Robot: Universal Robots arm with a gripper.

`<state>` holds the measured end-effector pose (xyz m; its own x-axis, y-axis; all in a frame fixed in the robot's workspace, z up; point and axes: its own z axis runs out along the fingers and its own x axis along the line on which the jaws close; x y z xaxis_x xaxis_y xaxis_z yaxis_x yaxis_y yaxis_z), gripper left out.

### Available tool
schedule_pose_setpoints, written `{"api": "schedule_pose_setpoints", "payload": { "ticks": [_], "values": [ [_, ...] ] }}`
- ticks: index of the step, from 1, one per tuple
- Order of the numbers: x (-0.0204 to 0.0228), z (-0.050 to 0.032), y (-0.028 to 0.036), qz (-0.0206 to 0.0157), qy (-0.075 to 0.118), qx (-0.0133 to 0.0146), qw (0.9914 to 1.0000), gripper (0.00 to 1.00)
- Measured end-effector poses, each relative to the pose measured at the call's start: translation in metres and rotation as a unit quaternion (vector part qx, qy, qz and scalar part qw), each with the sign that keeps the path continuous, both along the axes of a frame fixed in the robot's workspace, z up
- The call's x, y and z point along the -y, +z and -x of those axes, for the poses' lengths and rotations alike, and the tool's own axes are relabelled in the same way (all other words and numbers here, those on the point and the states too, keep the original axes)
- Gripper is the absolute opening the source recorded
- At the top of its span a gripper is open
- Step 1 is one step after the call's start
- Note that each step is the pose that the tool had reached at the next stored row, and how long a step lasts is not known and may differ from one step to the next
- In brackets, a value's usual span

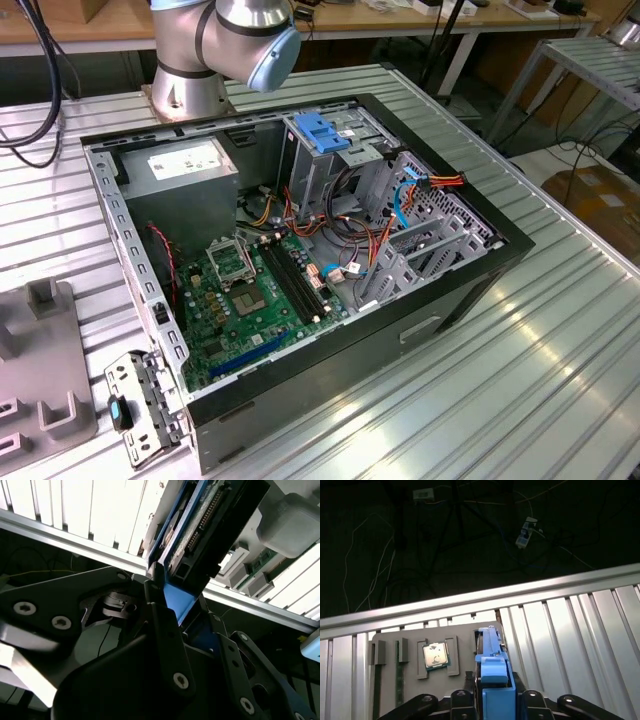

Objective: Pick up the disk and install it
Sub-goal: 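Pick up the disk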

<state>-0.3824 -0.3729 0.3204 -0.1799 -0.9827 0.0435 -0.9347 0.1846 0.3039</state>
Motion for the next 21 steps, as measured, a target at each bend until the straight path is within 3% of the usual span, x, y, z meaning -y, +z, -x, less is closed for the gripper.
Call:
{"api": "schedule_pose_setpoints", "payload": {
  "ticks": [2, 7, 9, 14, 21],
  "values": [
    [0.0000, -0.0001, 0.0043, 0.0000, 0.000, -0.0005, 1.00000, 0.38],
    [0.0000, 0.0000, 0.0047, 0.0000, 0.000, -0.0006, 1.00000, 0.38],
    [0.0000, -0.0001, 0.0034, 0.0000, 0.000, -0.0006, 1.00000, 0.38],
    [0.0005, -0.0005, -0.0092, 0.0000, 0.000, -0.0008, 1.00000, 0.38],
    [0.0005, -0.0008, -0.0094, 0.0000, 0.000, -0.0010, 1.00000, 0.37]
  ]
}}
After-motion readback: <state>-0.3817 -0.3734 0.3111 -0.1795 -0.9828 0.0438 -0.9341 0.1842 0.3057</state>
